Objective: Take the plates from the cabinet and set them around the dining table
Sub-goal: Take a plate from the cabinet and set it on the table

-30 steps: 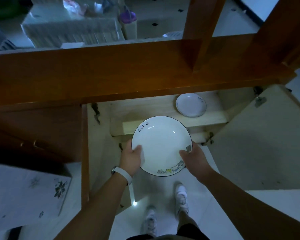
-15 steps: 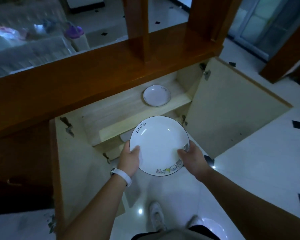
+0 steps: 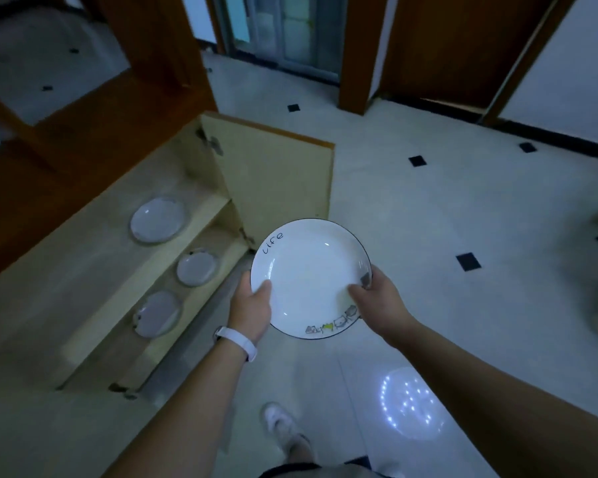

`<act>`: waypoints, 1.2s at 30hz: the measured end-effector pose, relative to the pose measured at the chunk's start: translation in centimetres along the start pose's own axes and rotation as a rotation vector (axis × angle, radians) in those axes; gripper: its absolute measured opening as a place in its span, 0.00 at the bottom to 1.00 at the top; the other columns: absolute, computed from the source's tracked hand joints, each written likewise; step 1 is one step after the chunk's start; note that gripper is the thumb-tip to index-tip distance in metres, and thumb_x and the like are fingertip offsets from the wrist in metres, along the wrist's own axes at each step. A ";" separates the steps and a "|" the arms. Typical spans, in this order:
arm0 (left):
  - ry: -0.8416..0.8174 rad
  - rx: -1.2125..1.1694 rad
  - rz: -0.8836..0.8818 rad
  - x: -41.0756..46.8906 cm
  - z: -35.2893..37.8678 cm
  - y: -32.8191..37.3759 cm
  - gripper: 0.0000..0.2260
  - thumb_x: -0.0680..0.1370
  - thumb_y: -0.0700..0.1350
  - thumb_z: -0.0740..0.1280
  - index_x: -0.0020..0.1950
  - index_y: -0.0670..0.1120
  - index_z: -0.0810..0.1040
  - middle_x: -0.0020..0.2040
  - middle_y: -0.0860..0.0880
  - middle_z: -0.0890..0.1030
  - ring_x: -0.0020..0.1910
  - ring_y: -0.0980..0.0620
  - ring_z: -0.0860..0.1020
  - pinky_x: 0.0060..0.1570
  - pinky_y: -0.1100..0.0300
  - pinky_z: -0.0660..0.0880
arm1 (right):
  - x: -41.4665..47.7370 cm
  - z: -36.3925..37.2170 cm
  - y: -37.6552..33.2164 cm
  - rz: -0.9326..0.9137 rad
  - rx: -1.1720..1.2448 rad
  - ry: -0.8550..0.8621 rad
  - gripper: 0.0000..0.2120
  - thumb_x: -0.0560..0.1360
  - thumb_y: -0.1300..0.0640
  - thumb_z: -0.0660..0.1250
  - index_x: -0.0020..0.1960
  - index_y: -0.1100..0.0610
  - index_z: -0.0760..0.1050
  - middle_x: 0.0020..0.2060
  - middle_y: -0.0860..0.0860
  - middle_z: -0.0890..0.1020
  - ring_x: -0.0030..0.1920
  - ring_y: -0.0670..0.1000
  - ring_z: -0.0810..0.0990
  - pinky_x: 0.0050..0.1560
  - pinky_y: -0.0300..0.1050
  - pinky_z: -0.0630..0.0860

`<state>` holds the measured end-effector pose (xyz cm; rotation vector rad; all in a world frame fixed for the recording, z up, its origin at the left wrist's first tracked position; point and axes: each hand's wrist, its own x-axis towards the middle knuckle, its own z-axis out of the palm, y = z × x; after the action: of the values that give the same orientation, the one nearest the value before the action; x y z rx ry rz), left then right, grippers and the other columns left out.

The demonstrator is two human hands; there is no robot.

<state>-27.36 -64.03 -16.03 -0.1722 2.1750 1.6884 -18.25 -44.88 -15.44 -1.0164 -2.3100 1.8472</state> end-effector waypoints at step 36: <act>-0.982 0.333 0.329 -23.7 53.8 5.6 0.07 0.78 0.41 0.63 0.54 0.46 0.78 0.49 0.50 0.83 0.48 0.50 0.81 0.47 0.56 0.77 | -20.9 -45.7 21.1 0.320 0.405 0.981 0.12 0.66 0.58 0.61 0.49 0.53 0.76 0.45 0.55 0.83 0.47 0.59 0.82 0.51 0.59 0.81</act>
<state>4.56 -14.36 -13.26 0.9425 1.6842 1.1177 26.14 -13.50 -12.33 -1.7381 -1.2120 1.2968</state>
